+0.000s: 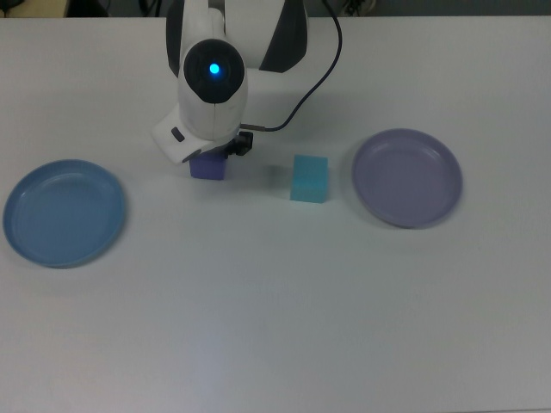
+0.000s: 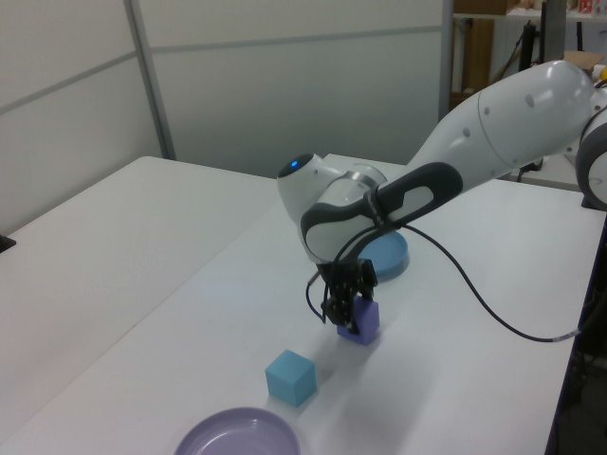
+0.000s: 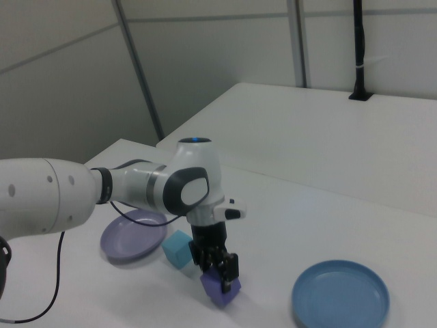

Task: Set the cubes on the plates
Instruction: 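Carry the purple cube over the lavender plate and lower it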

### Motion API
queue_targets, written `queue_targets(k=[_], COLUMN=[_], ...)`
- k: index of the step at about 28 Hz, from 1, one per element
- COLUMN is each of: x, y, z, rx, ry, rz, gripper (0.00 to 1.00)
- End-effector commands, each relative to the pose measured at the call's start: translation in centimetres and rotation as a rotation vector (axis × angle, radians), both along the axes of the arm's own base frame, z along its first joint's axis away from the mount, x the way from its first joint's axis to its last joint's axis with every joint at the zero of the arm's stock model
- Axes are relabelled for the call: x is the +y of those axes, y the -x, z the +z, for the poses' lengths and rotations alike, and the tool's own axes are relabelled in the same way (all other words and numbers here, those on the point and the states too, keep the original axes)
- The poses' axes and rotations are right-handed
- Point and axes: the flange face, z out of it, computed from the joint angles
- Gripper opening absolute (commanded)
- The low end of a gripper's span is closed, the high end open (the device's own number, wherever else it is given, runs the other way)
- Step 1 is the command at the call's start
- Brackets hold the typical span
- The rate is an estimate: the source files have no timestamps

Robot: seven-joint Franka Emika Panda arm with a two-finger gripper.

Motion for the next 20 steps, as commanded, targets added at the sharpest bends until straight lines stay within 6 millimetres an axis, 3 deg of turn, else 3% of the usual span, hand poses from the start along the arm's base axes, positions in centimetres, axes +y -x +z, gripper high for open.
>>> queue_targets(k=[1,5,6,7,12,14,17,18,20], x=[1.0,4.2,5.5,8.1,14.8,18.8,23.1,25.6,27.7], y=[0.2,-0.3,-0.4,-0.3,0.9,1.9,2.7,3.2,3.5], z=[8.1,12.4,13.2,14.2,13.9,13.5,12.3,11.7,10.8], rx=[-0.072,-0.108,-0.116,-0.132,-0.143,-0.150,-0.169,-0.193,-0.224], ry=[-0.016,-0.093,-0.107,-0.120,-0.103,-0.099,-0.102,-0.106,-0.098], rz=[-0.048,-0.043,-0.030,-0.006,0.006,0.023,0.051,0.056,0.059], gripper=[0.12,0.12,0.12,0.12,0.12,0.13,0.13,0.13,0.13])
